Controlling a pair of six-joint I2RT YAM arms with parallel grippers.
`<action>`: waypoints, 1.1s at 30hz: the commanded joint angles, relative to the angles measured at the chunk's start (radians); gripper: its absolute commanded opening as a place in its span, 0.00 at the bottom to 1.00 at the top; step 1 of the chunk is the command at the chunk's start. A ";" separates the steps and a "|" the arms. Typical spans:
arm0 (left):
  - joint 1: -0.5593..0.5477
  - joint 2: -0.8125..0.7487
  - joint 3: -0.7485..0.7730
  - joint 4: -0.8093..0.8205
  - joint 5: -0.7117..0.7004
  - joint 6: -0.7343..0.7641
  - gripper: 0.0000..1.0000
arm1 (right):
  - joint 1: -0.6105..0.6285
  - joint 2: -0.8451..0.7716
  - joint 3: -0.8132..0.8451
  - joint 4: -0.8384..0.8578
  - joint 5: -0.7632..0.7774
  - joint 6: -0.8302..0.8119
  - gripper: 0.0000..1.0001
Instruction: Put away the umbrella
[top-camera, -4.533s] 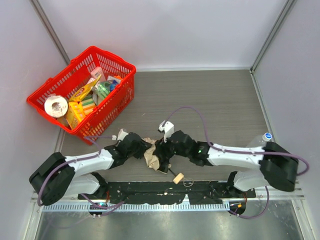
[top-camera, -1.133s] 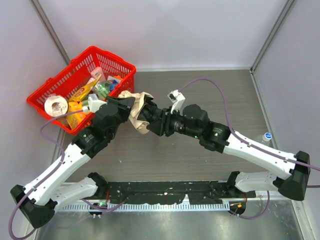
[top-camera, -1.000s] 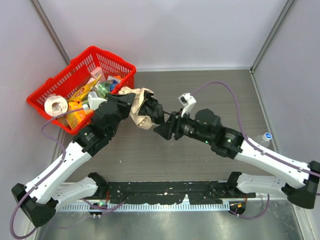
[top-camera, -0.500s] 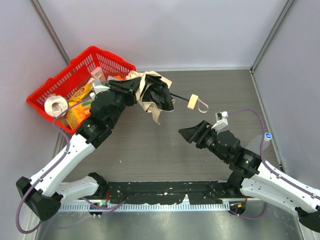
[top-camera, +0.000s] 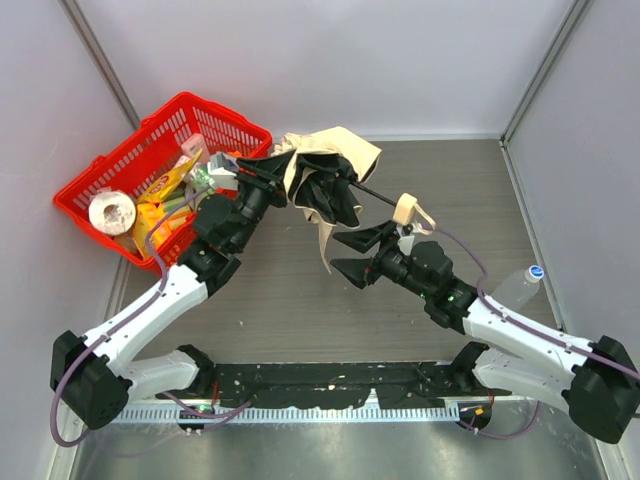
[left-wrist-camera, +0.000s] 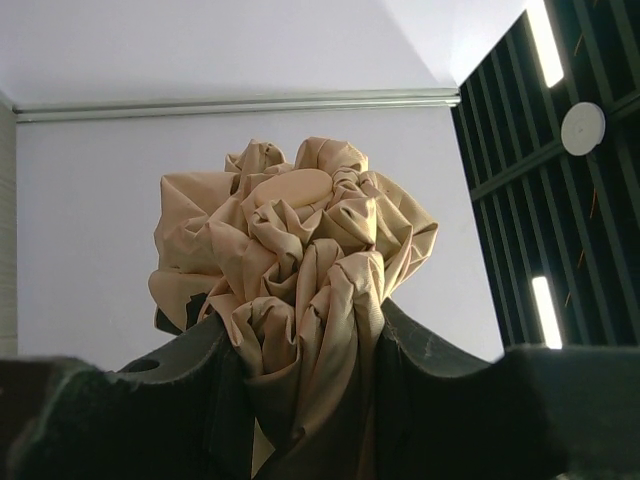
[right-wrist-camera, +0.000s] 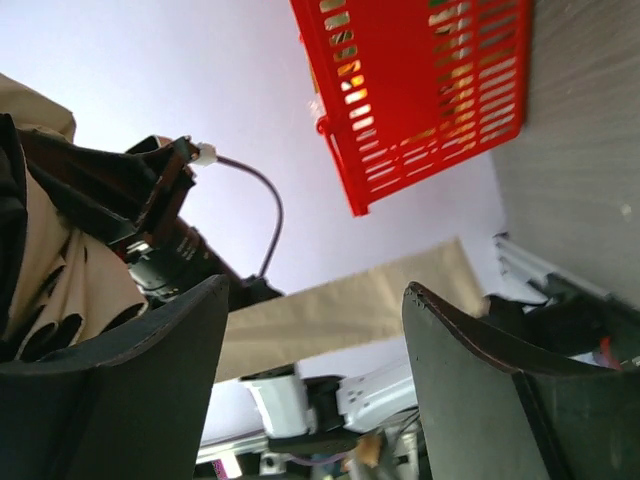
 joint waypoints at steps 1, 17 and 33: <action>0.004 -0.013 0.012 0.216 0.027 -0.003 0.00 | 0.001 0.014 0.030 0.159 -0.096 0.245 0.75; 0.004 0.033 0.058 0.264 0.019 0.070 0.00 | 0.000 -0.005 0.051 0.030 -0.070 0.249 0.77; -0.013 0.075 0.052 0.291 0.028 0.030 0.00 | 0.038 0.149 0.042 0.243 -0.020 0.360 0.71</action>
